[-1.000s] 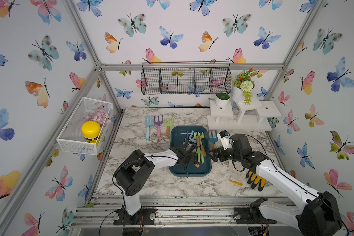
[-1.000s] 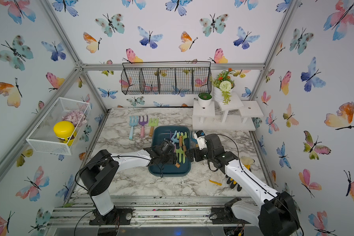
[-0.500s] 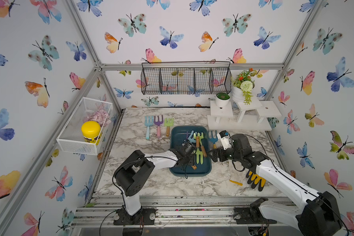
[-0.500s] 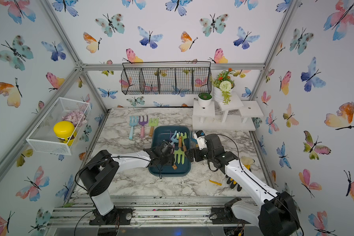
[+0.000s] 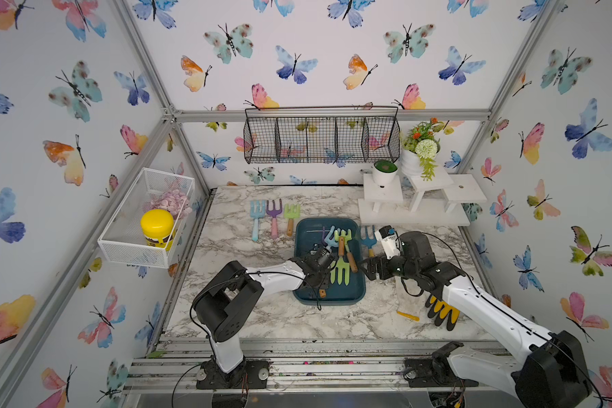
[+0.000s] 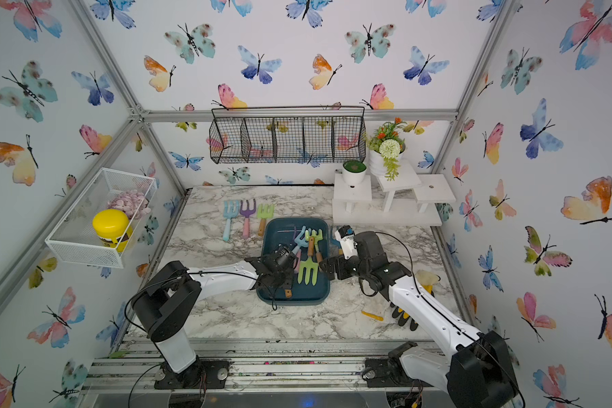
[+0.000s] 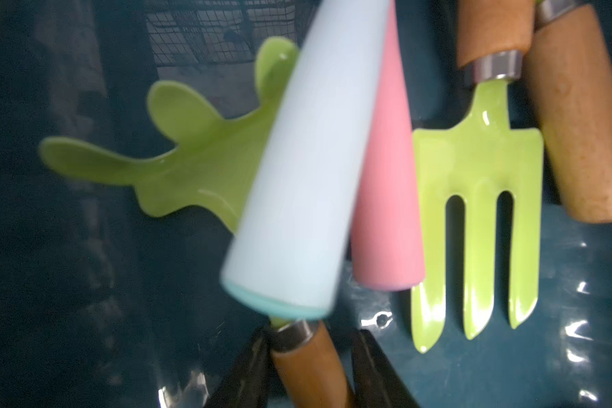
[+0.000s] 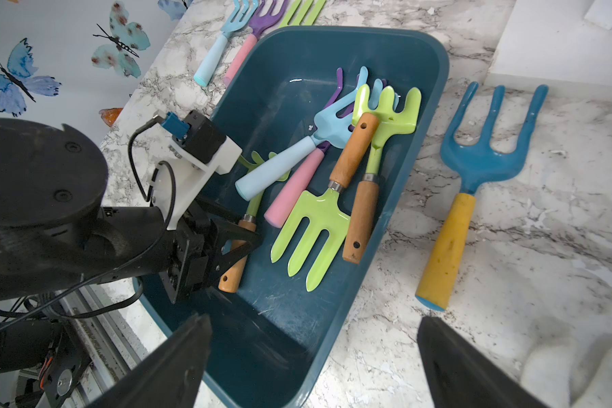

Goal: Take the hand rake out of the storage box
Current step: Pick up the rake from the storage box.

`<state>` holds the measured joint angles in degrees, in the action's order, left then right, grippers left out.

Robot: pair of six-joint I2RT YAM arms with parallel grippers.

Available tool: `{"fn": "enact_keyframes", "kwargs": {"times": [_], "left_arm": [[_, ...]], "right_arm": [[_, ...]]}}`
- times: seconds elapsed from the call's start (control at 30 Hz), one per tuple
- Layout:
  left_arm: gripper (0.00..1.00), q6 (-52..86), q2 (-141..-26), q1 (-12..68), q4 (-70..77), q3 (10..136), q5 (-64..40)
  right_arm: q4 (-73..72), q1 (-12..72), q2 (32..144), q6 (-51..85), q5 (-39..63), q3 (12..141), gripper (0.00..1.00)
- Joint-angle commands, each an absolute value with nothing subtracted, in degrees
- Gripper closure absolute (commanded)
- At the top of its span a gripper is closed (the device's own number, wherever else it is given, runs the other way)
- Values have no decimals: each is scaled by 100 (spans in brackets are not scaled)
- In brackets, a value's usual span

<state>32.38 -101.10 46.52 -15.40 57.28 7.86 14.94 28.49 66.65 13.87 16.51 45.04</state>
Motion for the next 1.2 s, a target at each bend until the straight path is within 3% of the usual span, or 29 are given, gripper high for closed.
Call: {"fn": "enact_keyframes", "kwargs": {"times": [0.0, 0.87, 1.17], "left_arm": [[71, 3152, -10160, 4692, -1753, 5801, 878], [76, 2567, -9161, 4691, -2612, 6767, 1674], [75, 2356, -8635, 4335, -3092, 6918, 1843]], "right_arm": [[1540, 2857, 6654, 1327, 1758, 4474, 2], [1565, 2856, 6599, 1345, 1755, 4430, 2], [1547, 2857, 6591, 1354, 1771, 4412, 2]]}}
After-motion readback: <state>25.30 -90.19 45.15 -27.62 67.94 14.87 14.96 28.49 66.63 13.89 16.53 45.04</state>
